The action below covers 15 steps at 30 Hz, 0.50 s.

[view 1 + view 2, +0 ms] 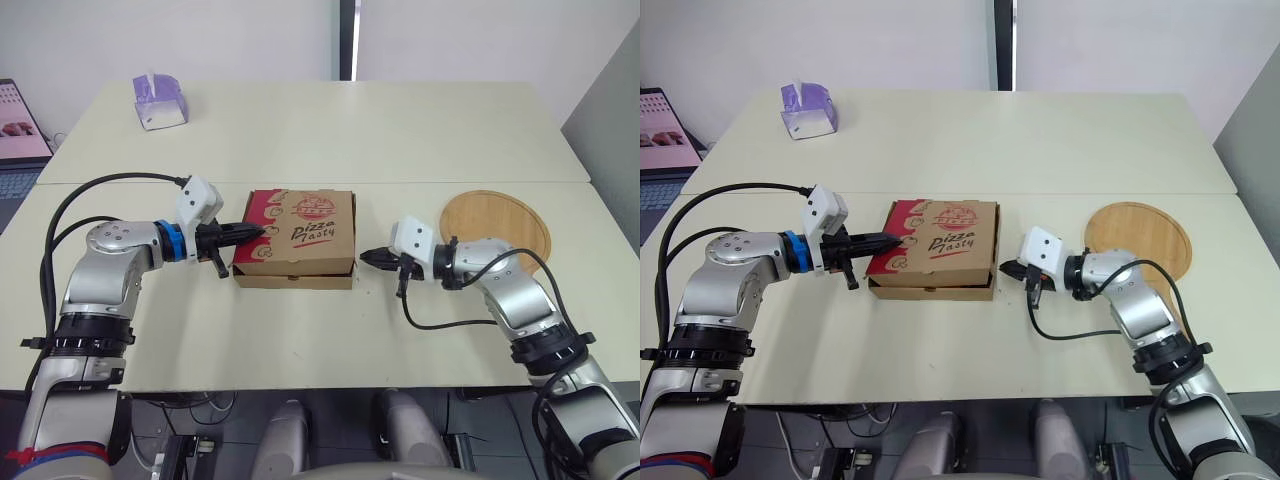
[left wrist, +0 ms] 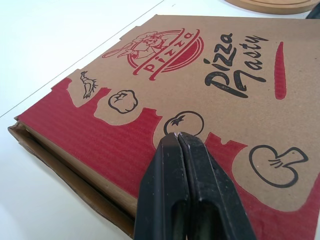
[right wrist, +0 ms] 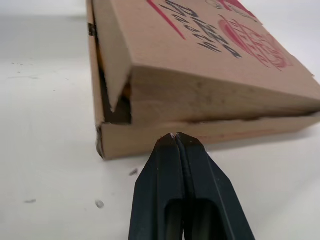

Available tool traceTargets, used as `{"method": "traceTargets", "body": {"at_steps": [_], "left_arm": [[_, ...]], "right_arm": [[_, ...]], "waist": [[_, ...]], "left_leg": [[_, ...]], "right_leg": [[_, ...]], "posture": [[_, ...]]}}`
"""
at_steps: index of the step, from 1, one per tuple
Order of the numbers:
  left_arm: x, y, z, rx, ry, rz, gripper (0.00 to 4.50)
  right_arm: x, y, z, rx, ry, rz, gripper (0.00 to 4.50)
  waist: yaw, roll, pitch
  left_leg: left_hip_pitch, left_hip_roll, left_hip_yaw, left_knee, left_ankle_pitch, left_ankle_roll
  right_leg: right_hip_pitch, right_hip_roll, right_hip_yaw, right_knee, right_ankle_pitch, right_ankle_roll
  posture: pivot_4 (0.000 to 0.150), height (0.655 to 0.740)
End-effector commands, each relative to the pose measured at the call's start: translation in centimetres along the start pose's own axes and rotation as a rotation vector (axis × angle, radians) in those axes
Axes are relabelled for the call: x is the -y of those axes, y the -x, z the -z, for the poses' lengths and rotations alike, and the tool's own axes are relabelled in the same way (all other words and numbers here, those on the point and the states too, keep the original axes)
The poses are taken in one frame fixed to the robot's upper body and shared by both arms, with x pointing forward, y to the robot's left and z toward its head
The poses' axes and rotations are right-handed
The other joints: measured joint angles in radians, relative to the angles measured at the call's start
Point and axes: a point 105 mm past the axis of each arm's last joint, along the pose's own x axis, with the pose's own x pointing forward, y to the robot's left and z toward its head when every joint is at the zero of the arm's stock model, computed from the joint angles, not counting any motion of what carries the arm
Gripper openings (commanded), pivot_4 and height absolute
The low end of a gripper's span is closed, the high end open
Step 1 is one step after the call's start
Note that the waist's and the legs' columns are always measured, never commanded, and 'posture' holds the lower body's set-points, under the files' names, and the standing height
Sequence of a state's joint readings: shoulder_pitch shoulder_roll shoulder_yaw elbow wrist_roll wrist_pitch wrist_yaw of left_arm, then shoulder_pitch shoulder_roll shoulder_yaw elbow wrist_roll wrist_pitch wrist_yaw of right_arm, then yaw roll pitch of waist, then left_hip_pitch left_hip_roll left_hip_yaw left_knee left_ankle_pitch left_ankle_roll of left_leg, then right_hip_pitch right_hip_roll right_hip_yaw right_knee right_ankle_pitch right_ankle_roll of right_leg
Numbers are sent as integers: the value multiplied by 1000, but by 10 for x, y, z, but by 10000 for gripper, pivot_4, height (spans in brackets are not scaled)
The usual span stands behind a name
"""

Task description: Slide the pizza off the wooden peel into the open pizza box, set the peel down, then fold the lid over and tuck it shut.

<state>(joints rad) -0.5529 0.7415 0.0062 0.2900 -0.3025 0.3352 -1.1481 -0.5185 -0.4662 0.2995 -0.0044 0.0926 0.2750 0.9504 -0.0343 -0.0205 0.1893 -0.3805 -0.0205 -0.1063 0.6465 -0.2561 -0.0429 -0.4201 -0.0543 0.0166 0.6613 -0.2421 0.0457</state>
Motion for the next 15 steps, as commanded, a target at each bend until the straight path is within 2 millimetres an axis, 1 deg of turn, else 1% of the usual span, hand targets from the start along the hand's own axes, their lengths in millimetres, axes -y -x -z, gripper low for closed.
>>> {"method": "traceTargets", "body": {"at_steps": [1, 5, 9, 11, 12, 15], "left_arm": [[-1, -1, -2, -4, -15, -1, 0], [0, -2, -1, -4, -14, 4, 0], [0, -4, -2, -3, -14, 7, 0], [1, -4, -2, -4, -15, 8, 0], [1, -4, -2, -5, -15, 8, 0], [1, -4, -2, -5, -17, 8, 0]], "right_arm": [[-3, -7, -26, 77, 40, -10, 234], [-4, -12, -32, 104, 25, -14, 234], [-4, -13, -30, 96, 21, -13, 234], [-4, -12, -26, 80, 27, -12, 234], [-2, -9, -21, 56, 45, -4, 234], [12, 3, -9, -3, 84, 38, 234]], "waist": [[0, 0, 0], [0, 0, 0], [0, 0, 0], [0, 0, 0], [0, 0, 0], [0, 0, 0]], "left_leg": [[0, 0, 0, 0, 0, 0], [0, 0, 0, 0, 0, 0], [0, 0, 0, 0, 0, 0], [0, 0, 0, 0, 0, 0], [0, 0, 0, 0, 0, 0], [0, 0, 0, 0, 0, 0]], "right_leg": [[0, 0, 0, 0, 0, 0], [0, 0, 0, 0, 0, 0], [0, 0, 0, 1, 0, 0], [0, 0, 0, 0, 0, 0], [0, 0, 0, 0, 0, 0], [0, 0, 0, 0, 0, 0]], "posture": [[1500, 7400], [1500, 7400], [1500, 7400], [1500, 7400], [1500, 7400], [1500, 7400]]}}
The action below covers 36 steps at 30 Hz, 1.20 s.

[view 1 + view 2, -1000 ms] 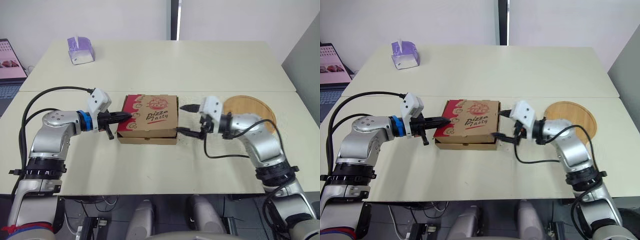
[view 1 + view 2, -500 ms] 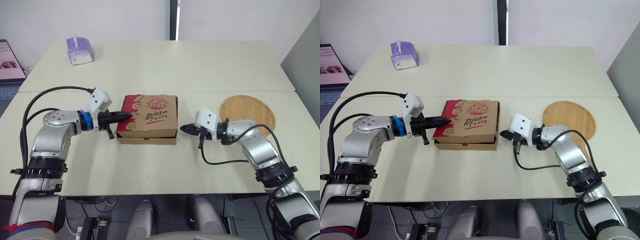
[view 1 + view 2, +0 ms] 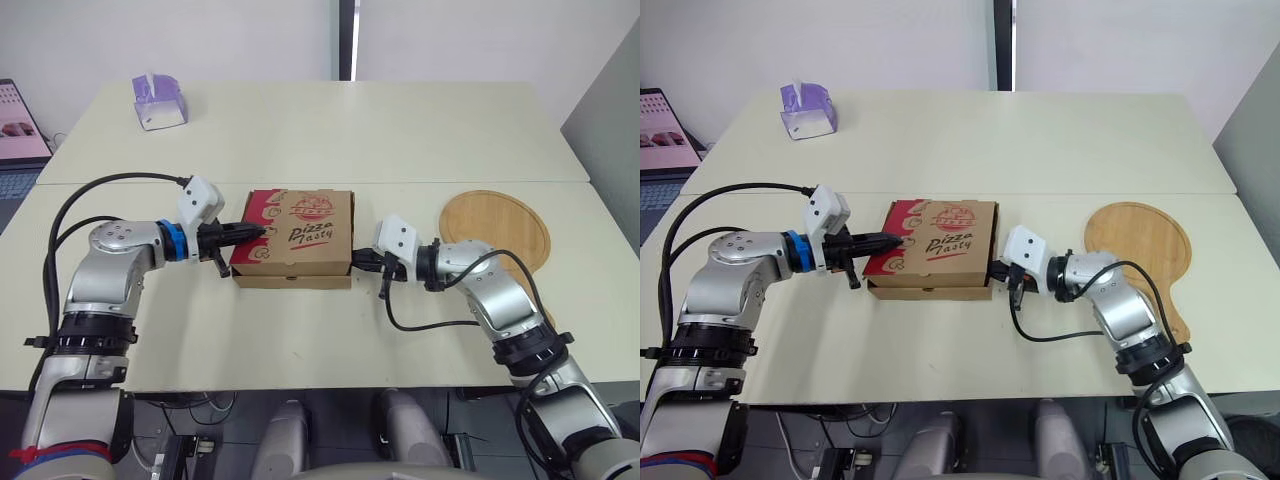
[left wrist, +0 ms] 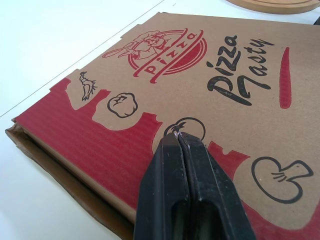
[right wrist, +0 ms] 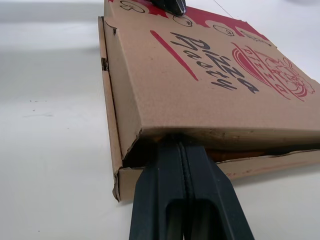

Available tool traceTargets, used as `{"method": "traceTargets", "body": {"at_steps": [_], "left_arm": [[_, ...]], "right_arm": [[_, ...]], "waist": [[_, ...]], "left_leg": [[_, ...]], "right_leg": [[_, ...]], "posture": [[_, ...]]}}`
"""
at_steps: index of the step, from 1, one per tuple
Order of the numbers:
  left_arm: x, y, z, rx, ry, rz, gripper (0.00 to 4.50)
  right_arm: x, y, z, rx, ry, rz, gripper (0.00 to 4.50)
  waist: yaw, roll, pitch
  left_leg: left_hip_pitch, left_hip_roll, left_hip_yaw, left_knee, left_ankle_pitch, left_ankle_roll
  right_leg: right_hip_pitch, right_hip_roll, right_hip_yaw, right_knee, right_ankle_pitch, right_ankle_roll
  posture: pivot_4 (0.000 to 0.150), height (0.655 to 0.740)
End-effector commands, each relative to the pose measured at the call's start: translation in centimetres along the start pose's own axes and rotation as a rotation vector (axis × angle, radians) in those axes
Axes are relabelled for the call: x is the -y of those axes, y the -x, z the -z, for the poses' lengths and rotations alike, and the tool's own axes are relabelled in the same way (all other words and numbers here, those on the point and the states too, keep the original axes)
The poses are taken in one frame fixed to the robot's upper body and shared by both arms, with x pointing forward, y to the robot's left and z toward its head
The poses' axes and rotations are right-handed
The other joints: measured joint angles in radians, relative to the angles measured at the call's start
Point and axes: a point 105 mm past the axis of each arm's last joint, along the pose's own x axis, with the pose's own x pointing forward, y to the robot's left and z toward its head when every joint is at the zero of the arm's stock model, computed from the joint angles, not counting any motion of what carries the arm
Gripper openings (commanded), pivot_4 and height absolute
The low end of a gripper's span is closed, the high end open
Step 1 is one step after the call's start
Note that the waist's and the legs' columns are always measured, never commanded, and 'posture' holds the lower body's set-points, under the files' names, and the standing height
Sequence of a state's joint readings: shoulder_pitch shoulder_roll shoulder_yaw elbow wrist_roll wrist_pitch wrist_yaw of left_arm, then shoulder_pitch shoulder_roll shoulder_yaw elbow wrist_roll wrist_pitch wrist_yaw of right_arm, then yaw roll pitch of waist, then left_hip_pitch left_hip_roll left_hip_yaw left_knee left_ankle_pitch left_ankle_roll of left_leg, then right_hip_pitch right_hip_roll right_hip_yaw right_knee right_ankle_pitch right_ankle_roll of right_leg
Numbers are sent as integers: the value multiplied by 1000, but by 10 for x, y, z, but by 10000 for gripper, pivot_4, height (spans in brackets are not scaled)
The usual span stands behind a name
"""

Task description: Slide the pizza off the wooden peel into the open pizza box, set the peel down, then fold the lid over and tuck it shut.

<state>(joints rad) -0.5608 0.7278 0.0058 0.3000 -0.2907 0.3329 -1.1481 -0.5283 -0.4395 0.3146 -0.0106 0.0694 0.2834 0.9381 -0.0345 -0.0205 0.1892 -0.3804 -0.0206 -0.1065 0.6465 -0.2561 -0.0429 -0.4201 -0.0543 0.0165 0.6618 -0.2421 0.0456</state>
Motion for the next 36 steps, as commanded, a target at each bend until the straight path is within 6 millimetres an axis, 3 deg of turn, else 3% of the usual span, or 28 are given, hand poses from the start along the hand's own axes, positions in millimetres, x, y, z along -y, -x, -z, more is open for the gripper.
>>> {"method": "traceTargets", "body": {"at_steps": [1, 8, 13, 18, 24, 28, 36], "left_arm": [[1, -1, -2, -7, -19, 6, 0], [1, 0, -2, -6, -22, 6, 0], [0, 1, -8, 20, -15, 6, 0], [-4, 15, -24, 81, 4, -4, 0], [-14, 39, -30, 78, 14, -51, 0], [-13, 49, -19, 10, -5, -56, 0], [-6, 50, 12, -105, -45, -58, 0]], "right_arm": [[19, 14, -4, -10, 70, 56, 234], [40, 30, -20, 42, 56, 122, 234], [23, 12, -45, 170, -40, 74, 234], [6, -1, -39, 142, -44, 41, 234], [4, -3, -35, 127, -48, 36, 234], [5, -3, -35, 127, -45, 35, 234], [5, -4, -38, 133, -41, 34, 234]], "waist": [[0, 0, 0], [0, 0, 0], [-2, 0, 0], [1, 0, 0], [0, 0, 0], [0, 0, 0], [1, 0, 0]], "left_leg": [[0, 0, 0, 0, 0, 0], [0, 0, 0, 0, 0, 0], [0, 0, 0, 0, 0, 0], [0, 0, 0, 0, 0, 0], [0, 0, -1, 0, 0, 0], [0, 0, 0, 0, 0, 0], [0, 0, 0, 0, 0, 0]], "right_leg": [[0, 0, 0, 0, 0, 0], [0, 0, 0, 0, 0, 0], [0, 0, 0, 1, 0, 0], [0, 0, 0, 0, 0, 0], [0, 0, 0, 0, 0, 0], [0, 0, 0, 0, 0, 0], [0, 0, 0, 0, 0, 0]], "posture": [[1500, 7400], [1500, 7400], [1500, 7400], [1500, 7400], [1500, 7400], [1500, 7400], [1500, 7400]]}}
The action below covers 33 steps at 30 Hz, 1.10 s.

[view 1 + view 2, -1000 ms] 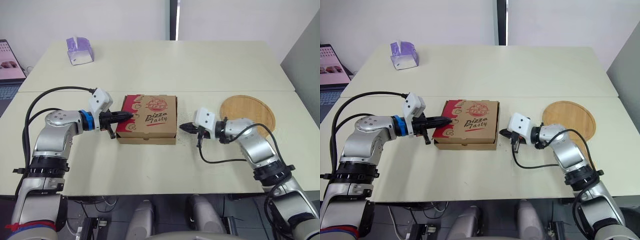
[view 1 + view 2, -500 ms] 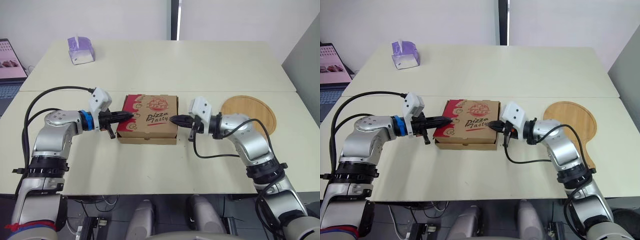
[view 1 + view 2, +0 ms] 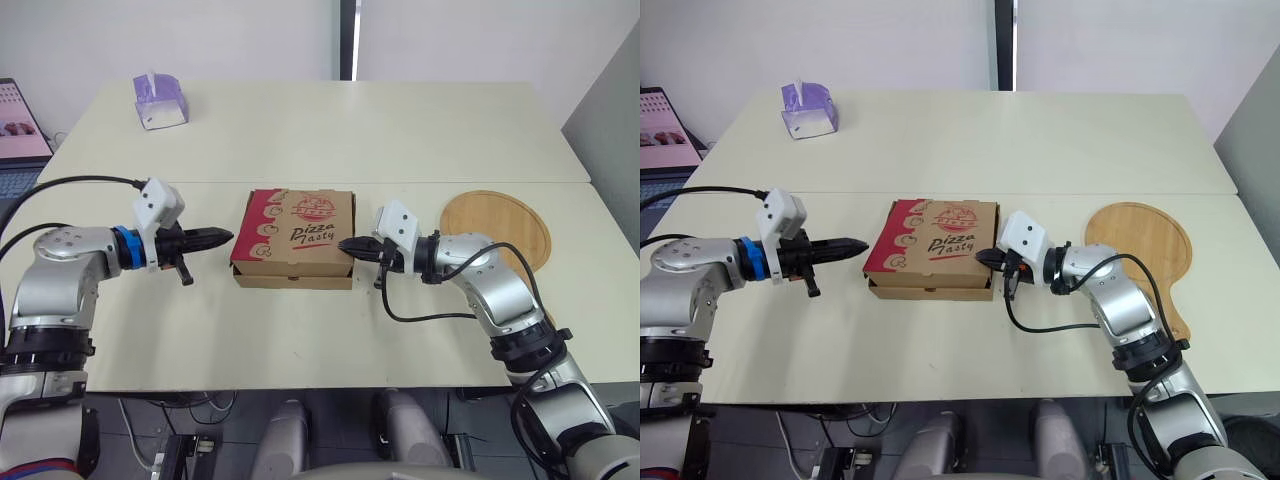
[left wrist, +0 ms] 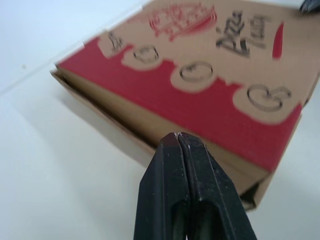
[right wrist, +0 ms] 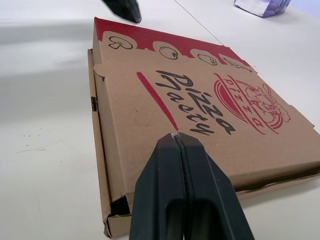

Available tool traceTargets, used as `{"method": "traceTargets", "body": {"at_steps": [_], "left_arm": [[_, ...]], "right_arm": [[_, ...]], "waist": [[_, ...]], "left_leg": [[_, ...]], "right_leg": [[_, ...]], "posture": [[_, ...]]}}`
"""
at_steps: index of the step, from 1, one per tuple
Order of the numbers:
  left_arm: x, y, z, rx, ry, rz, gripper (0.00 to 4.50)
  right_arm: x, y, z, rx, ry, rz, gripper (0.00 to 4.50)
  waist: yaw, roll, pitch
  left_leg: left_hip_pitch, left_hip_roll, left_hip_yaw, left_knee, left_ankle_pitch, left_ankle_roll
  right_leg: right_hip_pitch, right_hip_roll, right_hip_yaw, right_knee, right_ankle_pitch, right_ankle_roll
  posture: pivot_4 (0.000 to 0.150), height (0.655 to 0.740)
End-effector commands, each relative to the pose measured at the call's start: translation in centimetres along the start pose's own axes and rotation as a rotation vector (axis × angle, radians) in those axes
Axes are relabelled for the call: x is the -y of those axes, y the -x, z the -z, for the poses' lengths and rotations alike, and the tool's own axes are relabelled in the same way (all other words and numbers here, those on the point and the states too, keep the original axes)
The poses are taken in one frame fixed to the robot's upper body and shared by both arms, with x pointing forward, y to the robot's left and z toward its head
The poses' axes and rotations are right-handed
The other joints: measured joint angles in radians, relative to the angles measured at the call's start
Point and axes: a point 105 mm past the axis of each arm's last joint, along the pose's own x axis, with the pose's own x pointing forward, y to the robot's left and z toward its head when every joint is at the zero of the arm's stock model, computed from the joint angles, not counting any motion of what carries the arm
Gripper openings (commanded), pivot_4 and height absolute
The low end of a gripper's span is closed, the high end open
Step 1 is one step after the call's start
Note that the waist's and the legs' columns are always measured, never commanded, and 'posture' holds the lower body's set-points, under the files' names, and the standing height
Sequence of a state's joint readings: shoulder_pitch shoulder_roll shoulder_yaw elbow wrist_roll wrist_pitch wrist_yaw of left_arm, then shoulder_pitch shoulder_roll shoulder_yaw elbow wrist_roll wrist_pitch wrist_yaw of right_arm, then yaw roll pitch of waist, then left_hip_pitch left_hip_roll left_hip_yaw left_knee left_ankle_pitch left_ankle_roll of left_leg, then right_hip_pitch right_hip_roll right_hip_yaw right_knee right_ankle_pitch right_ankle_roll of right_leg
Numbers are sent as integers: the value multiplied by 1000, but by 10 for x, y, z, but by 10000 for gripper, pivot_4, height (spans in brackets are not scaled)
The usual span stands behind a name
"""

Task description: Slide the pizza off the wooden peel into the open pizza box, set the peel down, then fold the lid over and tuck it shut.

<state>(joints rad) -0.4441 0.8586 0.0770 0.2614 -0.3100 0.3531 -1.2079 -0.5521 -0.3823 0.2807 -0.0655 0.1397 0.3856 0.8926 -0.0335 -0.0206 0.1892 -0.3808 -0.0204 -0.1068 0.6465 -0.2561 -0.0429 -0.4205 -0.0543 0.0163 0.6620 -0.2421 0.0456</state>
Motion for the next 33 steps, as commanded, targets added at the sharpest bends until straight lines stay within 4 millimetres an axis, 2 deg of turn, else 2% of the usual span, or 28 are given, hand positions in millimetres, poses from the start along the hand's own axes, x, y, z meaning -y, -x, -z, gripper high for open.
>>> {"method": "traceTargets", "body": {"at_steps": [1, 13, 19, 22, 29, 33], "left_arm": [[-2, 6, -6, -16, -70, -21, 0], [18, -6, 1, -48, -37, 71, 0], [22, -8, -2, -27, -9, 88, 0], [20, -5, 0, -44, -19, 80, 0], [-2, 20, -11, -72, -61, 32, 0], [-6, 18, -23, -33, -98, 37, 0]], "right_arm": [[-1, 0, -14, 42, 34, -4, 234], [-1, -2, -12, 41, 32, 0, 234], [0, -3, -12, 41, 33, 5, 234], [0, -3, -12, 40, 32, 6, 234], [-1, -2, -12, 38, 36, 0, 234], [-1, -3, -11, 37, 38, -3, 234]], "waist": [[0, 0, 0], [0, 0, 0], [0, 0, 0], [0, 0, 0], [-1, 0, 0], [0, 0, 0]], "left_leg": [[0, 0, 0, 0, 0, 0], [0, 0, 0, 0, 0, 0], [0, 0, 0, 0, 0, 0], [0, 0, 0, 0, 0, 0], [0, 0, 0, 0, 0, 0], [0, 0, 0, 0, 0, 0]], "right_leg": [[0, 0, 0, 0, 0, 0], [0, 0, 0, 0, 0, 0], [0, 0, 0, 0, 0, 0], [0, 0, 0, 0, 0, 0], [0, 0, 0, 0, 0, 0], [0, 0, 0, 0, 0, 0]], "posture": [[1500, 7400], [1500, 7400], [1500, 7400], [1500, 7400], [1500, 7400], [1500, 7400]]}}
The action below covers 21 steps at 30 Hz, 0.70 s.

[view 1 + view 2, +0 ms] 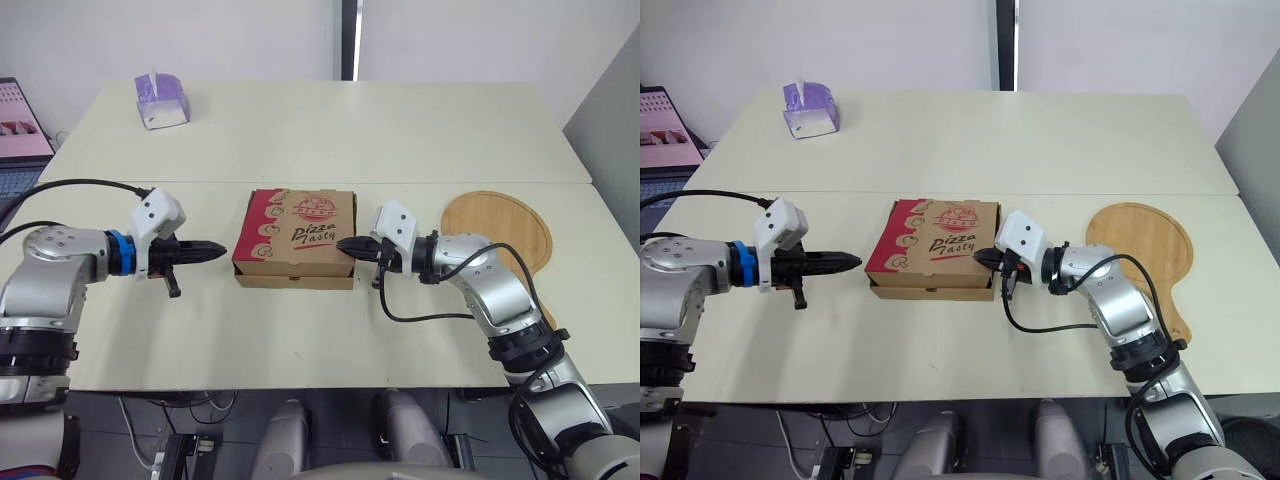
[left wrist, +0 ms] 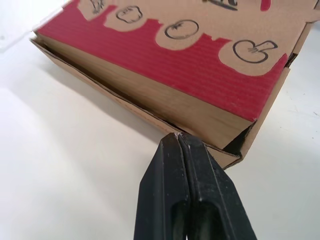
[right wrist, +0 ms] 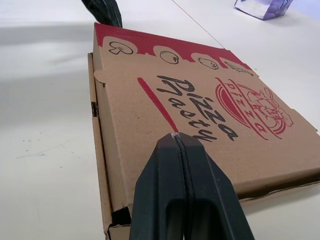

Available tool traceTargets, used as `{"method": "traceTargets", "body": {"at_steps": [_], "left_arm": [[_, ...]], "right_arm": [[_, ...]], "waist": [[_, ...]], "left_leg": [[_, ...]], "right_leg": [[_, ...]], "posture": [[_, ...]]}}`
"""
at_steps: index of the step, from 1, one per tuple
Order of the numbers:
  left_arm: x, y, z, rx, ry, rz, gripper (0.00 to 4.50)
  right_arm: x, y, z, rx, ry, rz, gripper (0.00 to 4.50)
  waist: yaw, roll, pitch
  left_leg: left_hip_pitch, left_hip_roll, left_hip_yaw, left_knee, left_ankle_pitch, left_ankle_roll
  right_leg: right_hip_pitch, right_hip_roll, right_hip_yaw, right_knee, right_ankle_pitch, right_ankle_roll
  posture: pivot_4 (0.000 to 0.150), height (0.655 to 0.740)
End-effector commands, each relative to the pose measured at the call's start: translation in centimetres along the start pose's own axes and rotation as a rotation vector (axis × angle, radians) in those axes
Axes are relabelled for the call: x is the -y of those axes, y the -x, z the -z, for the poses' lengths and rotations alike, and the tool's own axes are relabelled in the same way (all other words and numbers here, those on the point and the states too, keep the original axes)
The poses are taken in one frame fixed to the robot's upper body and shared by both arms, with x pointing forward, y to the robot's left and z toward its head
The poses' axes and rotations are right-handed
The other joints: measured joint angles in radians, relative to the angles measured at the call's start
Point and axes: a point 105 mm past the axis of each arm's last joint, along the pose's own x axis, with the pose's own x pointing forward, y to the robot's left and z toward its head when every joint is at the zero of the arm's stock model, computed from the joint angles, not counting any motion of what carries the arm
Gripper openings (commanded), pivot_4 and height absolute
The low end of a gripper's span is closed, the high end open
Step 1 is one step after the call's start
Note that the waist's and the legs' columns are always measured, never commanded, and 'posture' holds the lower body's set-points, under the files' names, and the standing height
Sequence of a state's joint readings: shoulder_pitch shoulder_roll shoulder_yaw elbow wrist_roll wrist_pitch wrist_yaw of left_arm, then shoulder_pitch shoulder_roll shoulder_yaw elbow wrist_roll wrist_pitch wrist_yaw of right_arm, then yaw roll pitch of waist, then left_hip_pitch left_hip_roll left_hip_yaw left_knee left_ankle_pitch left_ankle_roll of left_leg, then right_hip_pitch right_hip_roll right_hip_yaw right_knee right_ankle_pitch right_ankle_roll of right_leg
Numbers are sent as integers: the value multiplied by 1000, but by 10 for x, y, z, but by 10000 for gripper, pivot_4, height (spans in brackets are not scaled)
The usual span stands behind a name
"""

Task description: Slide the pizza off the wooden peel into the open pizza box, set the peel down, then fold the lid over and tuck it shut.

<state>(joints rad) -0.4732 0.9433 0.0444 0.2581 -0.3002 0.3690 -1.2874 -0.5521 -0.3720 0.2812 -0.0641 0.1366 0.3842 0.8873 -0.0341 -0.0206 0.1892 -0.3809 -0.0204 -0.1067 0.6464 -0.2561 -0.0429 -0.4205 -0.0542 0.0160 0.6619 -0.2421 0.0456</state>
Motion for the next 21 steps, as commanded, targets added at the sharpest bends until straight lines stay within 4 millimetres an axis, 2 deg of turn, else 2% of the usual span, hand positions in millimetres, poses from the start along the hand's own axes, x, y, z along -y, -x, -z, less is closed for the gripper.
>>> {"method": "traceTargets", "body": {"at_steps": [1, 5, 9, 14, 21], "left_arm": [[-5, 3, -22, 66, -61, -9, 0], [6, -9, -38, 136, -81, 43, 0], [15, -19, -36, 129, -101, 74, 0], [15, -27, -6, 11, -158, 50, 0], [20, -41, 11, -10, -145, 50, 0]], "right_arm": [[0, -1, -10, 30, 40, -7, 234], [1, -1, -10, 27, 42, -8, 234], [0, -1, -9, 23, 43, -11, 234], [-4, -4, -3, -4, 52, -23, 234], [-8, -9, 10, -98, 114, -25, 234]], "waist": [[0, 0, 0], [0, 0, 0], [0, 0, 0], [-4, 0, 0], [0, 0, 0]], "left_leg": [[0, 0, 0, 0, 0, 0], [0, 0, 0, 0, 0, 0], [0, 0, 0, 0, 0, 0], [1, 0, 1, 0, 0, 0], [1, 0, 0, 0, 0, 0]], "right_leg": [[0, 0, 0, 0, 0, 0], [0, 0, 0, 0, 0, 0], [0, 0, 0, 0, 0, 0], [0, 0, 1, 1, 0, 0], [0, 0, 0, 0, 0, 0]], "posture": [[1500, 7400], [1500, 7400], [1500, 7400], [1500, 7400], [1500, 7400]]}}
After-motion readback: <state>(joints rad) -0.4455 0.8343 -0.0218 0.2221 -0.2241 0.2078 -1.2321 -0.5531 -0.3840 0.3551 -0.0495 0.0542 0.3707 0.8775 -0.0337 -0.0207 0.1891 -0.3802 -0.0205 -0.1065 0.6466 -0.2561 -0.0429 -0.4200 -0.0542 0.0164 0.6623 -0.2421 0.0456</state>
